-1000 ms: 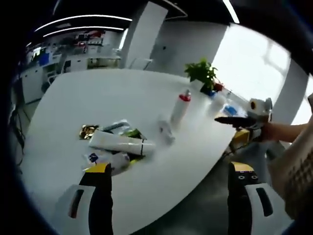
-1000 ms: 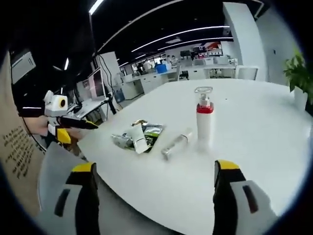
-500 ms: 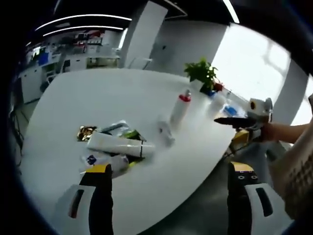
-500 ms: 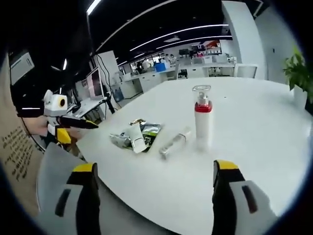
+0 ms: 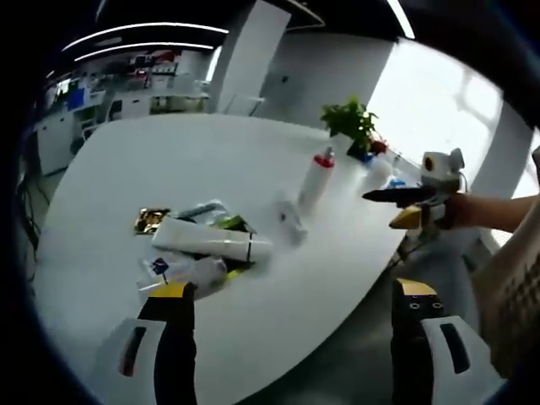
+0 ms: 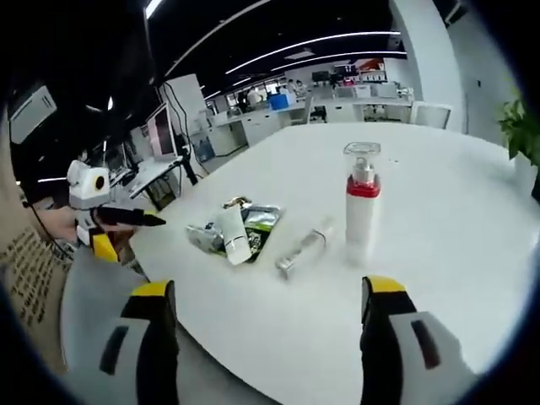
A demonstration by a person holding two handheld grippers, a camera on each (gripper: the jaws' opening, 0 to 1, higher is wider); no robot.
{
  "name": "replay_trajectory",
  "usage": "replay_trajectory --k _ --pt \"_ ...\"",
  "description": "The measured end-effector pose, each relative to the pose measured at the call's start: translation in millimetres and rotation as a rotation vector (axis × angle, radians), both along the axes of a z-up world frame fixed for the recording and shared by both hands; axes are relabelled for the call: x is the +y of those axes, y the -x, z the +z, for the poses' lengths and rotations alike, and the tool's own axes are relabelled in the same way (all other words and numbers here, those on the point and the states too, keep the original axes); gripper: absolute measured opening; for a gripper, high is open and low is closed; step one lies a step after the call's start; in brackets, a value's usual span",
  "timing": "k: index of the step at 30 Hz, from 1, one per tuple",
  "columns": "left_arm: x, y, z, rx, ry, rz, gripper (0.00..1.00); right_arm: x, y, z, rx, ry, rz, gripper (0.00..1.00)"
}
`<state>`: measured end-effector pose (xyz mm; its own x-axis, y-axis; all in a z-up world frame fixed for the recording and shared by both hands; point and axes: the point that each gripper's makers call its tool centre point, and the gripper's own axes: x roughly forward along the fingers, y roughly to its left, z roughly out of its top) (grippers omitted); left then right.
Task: Arrange the skincare products in the storage area until every visible bottle or jar stands upright without overlapping.
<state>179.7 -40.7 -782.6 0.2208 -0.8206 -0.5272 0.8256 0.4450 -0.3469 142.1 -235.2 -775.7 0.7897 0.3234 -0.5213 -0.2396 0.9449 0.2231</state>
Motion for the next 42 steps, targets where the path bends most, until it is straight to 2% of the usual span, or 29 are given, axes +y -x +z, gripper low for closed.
replay_trajectory --k 5,9,10,14,16,17,21,28,34,38,42 --pt "4.3 -3.0 1.8 -0.012 0.004 0.000 0.95 3.9 -19.5 -3.7 0.028 0.028 0.031 0.86" --pt "7.2 -3.8 0.1 -0.021 0.006 -0.004 0.95 7.6 -32.0 -9.9 0.067 0.040 0.052 0.79" --pt "7.5 -3.4 -0.6 -0.021 0.006 -0.005 0.95 9.1 -36.1 -15.6 0.103 0.052 0.065 0.76" --pt "8.6 -1.5 -3.9 -0.022 0.007 -0.015 0.95 10.1 -48.6 -26.8 0.152 0.070 0.067 0.69" --pt "8.7 -0.7 -5.3 -0.021 0.009 -0.020 0.95 8.9 -50.1 -35.7 0.209 0.075 0.061 0.67" --pt "8.6 -0.8 -5.7 -0.020 0.008 -0.023 0.95 9.6 -56.3 -39.0 0.211 0.075 0.061 0.66" --pt "6.9 -4.2 -4.5 -0.025 0.023 -0.021 0.95 1.2 -68.8 -52.3 0.268 0.110 0.007 0.59" --pt "6.9 -9.4 -7.0 -0.013 0.033 -0.020 0.95 -4.2 -97.1 -69.4 0.330 0.104 -0.087 0.46" --pt "9.8 -19.6 -10.5 0.000 0.037 -0.001 0.94 -1.7 -111.8 -85.2 0.388 0.160 -0.126 0.41" --pt "14.0 -26.8 -10.2 -0.002 0.037 0.012 0.94 -9.3 -122.8 -96.1 0.411 0.200 -0.149 0.37" --pt "19.7 -36.1 -12.0 -0.003 0.035 0.028 0.94 -9.5 -125.7 -104.0 0.449 0.258 -0.132 0.31"
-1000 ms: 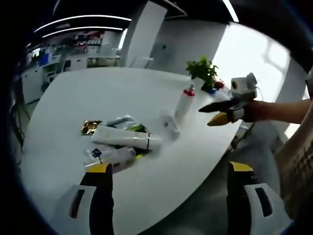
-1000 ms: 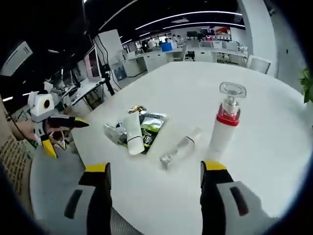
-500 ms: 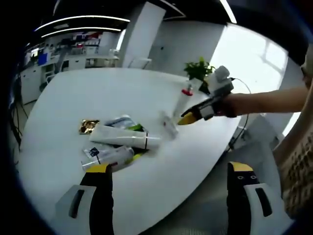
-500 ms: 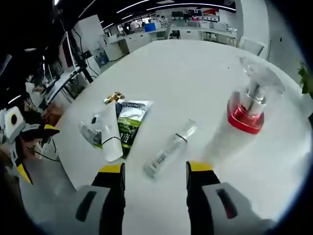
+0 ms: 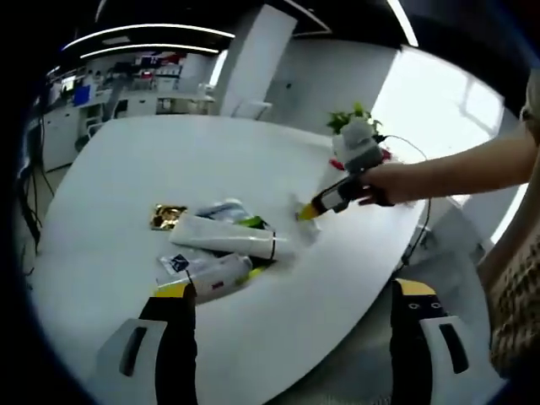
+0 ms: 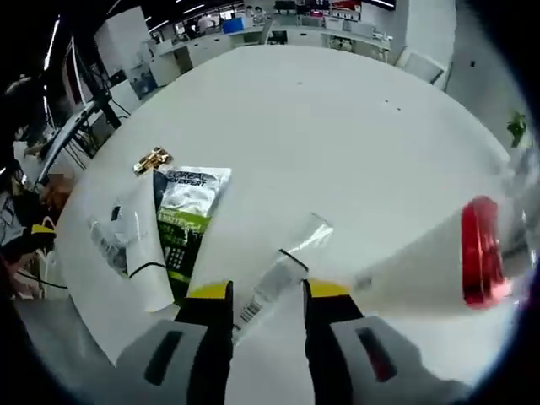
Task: Arrange the skincare products in the storage area until every visible bottle or jar stands upright without overlapping.
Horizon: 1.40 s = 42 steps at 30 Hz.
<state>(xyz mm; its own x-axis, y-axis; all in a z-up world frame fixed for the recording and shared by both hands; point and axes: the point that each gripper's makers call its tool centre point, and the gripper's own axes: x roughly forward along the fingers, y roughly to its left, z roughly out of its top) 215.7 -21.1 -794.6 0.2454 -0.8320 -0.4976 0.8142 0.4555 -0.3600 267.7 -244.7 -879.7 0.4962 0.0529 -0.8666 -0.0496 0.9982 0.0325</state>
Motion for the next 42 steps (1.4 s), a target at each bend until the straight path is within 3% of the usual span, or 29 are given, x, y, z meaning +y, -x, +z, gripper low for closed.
replay_trajectory --k 8,9,15,23,28,33,37,42 --pt "2.4 -10.8 -4.9 0.005 0.001 0.015 0.93 -5.8 -1.5 -16.1 0.073 0.095 0.080 0.21" --pt "2.2 -11.1 -4.9 0.006 0.001 0.015 0.93 -2.2 -3.2 -16.4 0.062 0.089 0.115 0.21" --pt "-1.3 -13.2 -6.5 0.008 0.003 0.008 0.93 -5.9 -3.1 -18.5 0.074 0.110 0.132 0.20" --pt "-6.4 -12.3 -2.5 -0.002 0.001 -0.011 0.93 -6.6 -2.8 -20.1 0.073 0.081 0.132 0.20" --pt "-8.9 -10.2 3.3 -0.010 0.003 -0.016 0.93 -6.9 -1.8 -19.6 0.040 0.077 0.111 0.19" --pt "-9.8 -8.1 11.1 -0.035 -0.003 -0.029 0.93 -1.3 -0.2 -19.5 0.040 0.107 0.184 0.19" --pt "-9.4 -5.5 16.8 -0.050 -0.005 -0.034 0.93 4.1 8.2 -17.6 0.034 0.064 0.180 0.19" --pt "-10.4 -1.7 23.6 -0.054 0.007 -0.028 0.93 5.7 16.0 -3.8 -0.021 0.017 0.153 0.18"
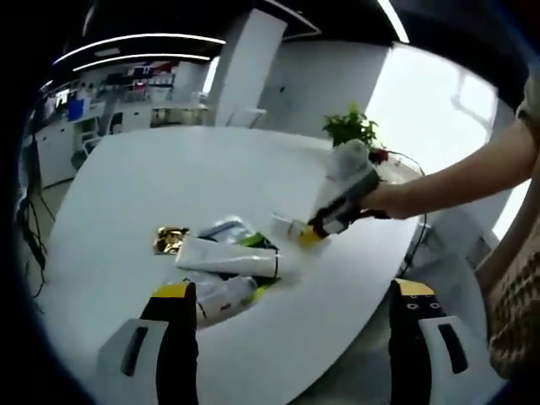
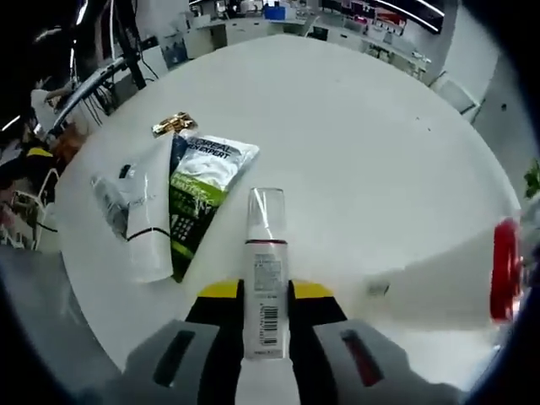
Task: Arrange the skincare products in the storage area until every visible bottle or jar stands upright without overlapping.
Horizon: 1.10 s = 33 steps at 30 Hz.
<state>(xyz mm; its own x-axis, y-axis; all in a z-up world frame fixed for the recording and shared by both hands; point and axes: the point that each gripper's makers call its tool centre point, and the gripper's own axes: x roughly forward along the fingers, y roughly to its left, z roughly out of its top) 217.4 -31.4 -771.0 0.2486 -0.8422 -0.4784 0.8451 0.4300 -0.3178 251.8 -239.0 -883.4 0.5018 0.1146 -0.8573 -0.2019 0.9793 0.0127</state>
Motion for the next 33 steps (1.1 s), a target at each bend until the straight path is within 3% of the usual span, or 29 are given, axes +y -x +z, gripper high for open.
replay_trajectory --k 8,17,23,33 --pt "-10.7 7.6 14.5 -0.030 0.019 -0.024 0.92 -0.2 9.0 27.5 -0.097 -0.155 -0.128 0.19" --pt "-16.4 20.7 27.0 -0.047 0.031 -0.053 0.92 3.9 28.3 57.3 -0.181 -0.186 -0.109 0.19" --pt "-20.3 27.5 37.7 -0.057 0.042 -0.064 0.92 14.4 36.8 84.1 -0.271 -0.264 -0.091 0.19" --pt "-36.2 37.6 54.0 -0.077 0.052 -0.086 0.90 27.6 54.5 108.9 -0.344 -0.348 -0.026 0.19"
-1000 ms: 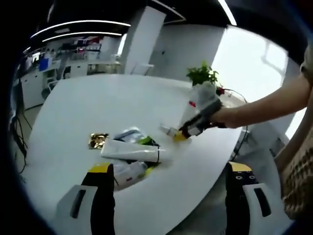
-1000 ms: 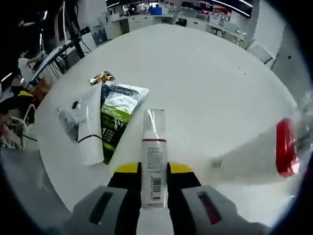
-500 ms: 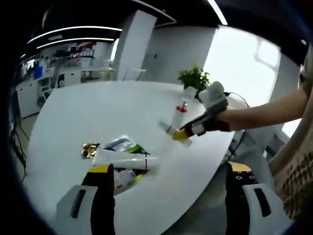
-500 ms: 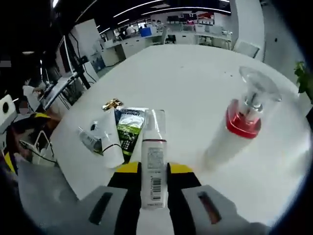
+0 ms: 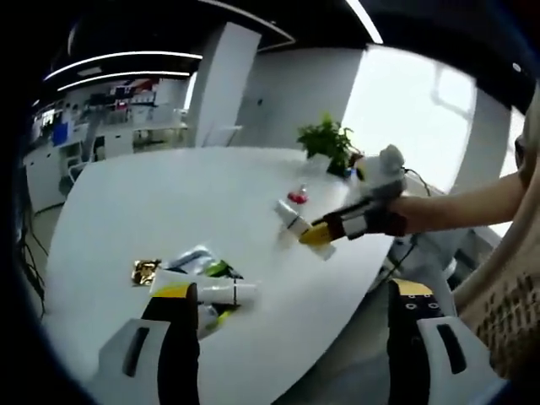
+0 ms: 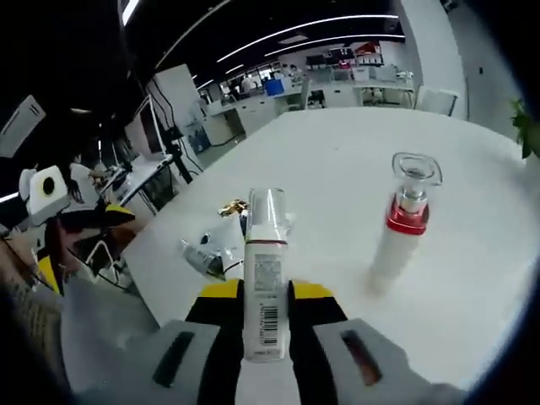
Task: Arrange the skincare products in the storage area until every visible bottle or jar stands upright without overlapping.
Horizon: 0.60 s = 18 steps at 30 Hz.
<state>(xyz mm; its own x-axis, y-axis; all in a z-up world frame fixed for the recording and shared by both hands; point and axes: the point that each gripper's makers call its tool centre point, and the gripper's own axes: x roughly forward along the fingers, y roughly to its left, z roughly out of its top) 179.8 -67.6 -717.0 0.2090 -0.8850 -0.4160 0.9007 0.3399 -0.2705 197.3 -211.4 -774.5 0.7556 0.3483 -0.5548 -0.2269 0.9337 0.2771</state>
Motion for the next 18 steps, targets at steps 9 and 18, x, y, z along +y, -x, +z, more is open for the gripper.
replay_trajectory --k 9,18 --pt "-19.4 1.7 18.6 -0.003 0.014 -0.014 0.85 16.1 15.1 43.1 -0.167 -0.214 0.074 0.19" --pt "-58.9 14.1 47.0 0.057 0.114 -0.079 0.79 19.9 35.8 79.4 -0.313 -0.424 0.138 0.19"
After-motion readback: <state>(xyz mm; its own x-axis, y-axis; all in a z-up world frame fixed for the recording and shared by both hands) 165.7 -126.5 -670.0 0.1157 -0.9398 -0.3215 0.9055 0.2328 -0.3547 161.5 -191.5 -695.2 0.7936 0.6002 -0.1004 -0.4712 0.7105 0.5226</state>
